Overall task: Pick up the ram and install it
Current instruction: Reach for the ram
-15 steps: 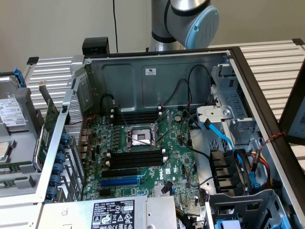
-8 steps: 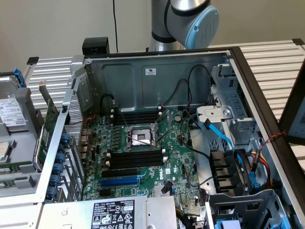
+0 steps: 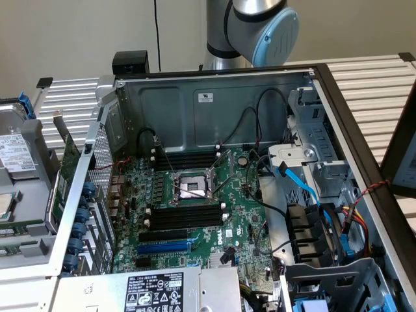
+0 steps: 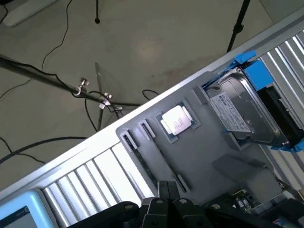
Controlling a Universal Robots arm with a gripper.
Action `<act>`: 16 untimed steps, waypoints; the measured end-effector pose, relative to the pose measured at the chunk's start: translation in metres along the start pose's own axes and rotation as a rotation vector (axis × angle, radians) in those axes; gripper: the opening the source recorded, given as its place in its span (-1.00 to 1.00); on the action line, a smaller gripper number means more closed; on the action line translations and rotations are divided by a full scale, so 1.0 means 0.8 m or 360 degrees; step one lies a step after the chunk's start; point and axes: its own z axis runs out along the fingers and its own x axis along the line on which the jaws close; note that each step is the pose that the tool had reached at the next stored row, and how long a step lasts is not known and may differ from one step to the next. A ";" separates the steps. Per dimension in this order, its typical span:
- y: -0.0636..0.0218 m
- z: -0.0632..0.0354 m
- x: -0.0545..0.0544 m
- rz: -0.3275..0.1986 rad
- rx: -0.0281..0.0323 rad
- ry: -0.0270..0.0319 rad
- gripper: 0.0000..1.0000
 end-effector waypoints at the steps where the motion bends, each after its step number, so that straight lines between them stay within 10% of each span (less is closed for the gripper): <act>1: 0.000 0.000 0.000 -0.0029 0.00001 0.00015 -0.80; 16: 0.000 0.003 0.000 -0.0463 0.00001 0.00239 -0.80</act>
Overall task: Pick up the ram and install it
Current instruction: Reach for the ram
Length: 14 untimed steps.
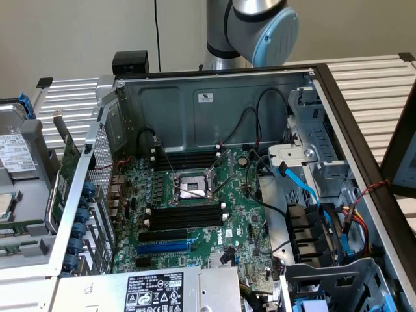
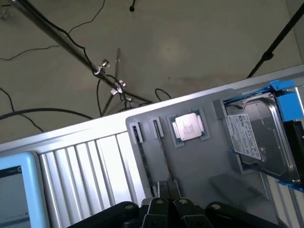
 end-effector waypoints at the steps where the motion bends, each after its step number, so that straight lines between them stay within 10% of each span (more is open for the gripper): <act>1: 0.000 0.000 0.000 -0.0029 0.00000 0.00015 -0.80; 14: 0.000 0.001 0.000 -0.0405 0.00011 0.00221 -0.80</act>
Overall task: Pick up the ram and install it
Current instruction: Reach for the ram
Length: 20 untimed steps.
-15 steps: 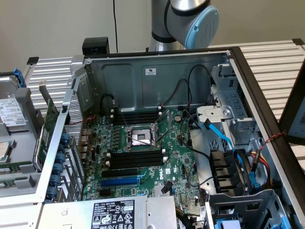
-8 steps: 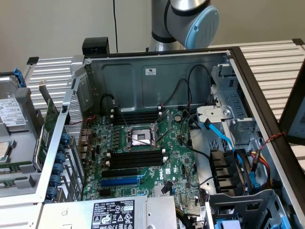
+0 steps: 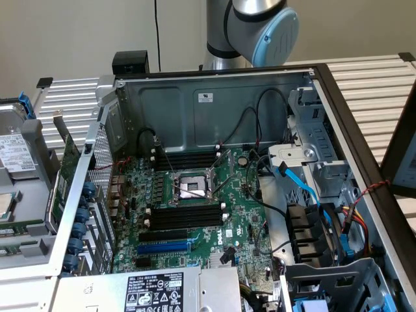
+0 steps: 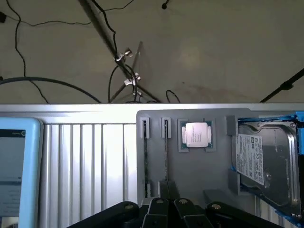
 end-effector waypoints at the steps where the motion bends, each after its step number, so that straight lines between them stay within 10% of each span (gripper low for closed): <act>1: 0.000 0.000 0.000 -0.0028 0.00001 0.00016 -0.80; 12: 0.000 0.000 0.000 -0.0192 0.00183 0.00114 -0.80; 16: 0.000 0.000 0.000 -0.0191 0.01019 0.00166 -0.80; 20: 0.000 0.002 0.000 -0.0191 0.01049 0.00158 -0.80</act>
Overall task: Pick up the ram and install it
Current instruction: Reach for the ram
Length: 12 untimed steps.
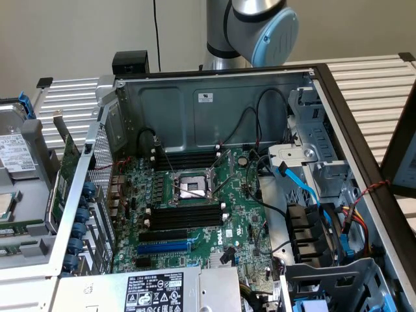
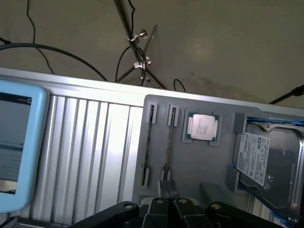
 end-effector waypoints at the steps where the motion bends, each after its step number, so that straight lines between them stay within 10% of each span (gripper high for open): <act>1: 0.000 0.000 0.000 0.0000 0.00000 -0.00006 -0.80; 12: 0.000 0.001 0.002 0.0000 0.00025 -0.00188 -0.80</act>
